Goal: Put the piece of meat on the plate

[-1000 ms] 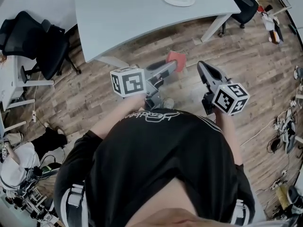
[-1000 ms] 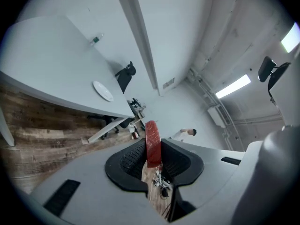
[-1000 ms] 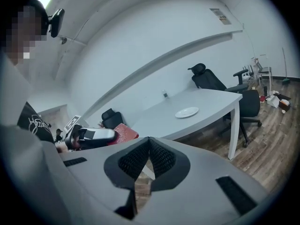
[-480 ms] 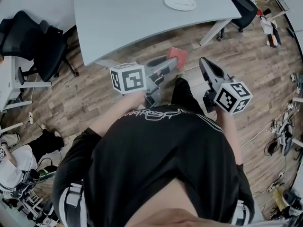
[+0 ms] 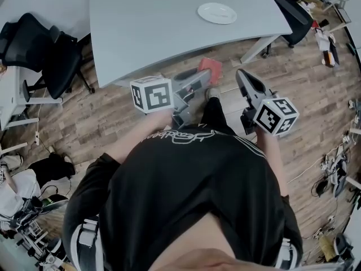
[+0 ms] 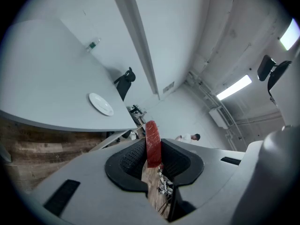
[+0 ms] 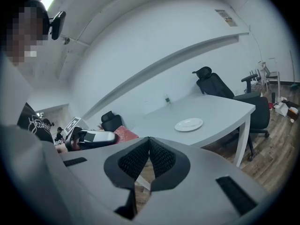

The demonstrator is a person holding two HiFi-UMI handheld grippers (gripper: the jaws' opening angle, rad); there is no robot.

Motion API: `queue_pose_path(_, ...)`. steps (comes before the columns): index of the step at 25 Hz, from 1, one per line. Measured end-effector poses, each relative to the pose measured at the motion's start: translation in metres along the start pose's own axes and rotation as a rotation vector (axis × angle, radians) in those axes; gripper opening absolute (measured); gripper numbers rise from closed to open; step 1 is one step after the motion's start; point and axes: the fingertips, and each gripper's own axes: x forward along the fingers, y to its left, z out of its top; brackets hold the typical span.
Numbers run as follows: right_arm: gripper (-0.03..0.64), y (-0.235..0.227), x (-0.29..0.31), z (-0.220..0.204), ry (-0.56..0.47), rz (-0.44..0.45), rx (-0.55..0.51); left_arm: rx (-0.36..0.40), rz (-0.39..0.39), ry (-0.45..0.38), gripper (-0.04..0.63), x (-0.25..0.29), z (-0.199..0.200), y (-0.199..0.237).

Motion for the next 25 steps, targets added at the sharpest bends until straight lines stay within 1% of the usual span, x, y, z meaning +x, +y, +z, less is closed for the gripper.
queue_pose_path(5, 0.006, -0.036, 0.022, 0.017, 0.024, 0.016, 0.013, -0.023, 0.014, -0.009, 0.094, 0.035, 0.023, 0.016)
queue_pose_path(10, 0.006, -0.092, 0.054, 0.047, 0.052, 0.032, 0.036, -0.049, 0.045, 0.001, 0.094, 0.089, 0.057, 0.041)
queue_pose_path(15, 0.006, -0.106, 0.066, 0.056, 0.058, 0.054, 0.033, -0.049, 0.059, -0.011, 0.094, 0.102, 0.066, 0.047)
queue_pose_path(21, 0.006, -0.152, 0.101, 0.089, 0.091, 0.086, 0.046, -0.065, 0.099, -0.021, 0.094, 0.149, 0.106, 0.072)
queue_pose_path(25, 0.006, -0.171, 0.117, 0.099, 0.11, 0.103, 0.049, -0.077, 0.112, -0.032, 0.094, 0.164, 0.121, 0.083)
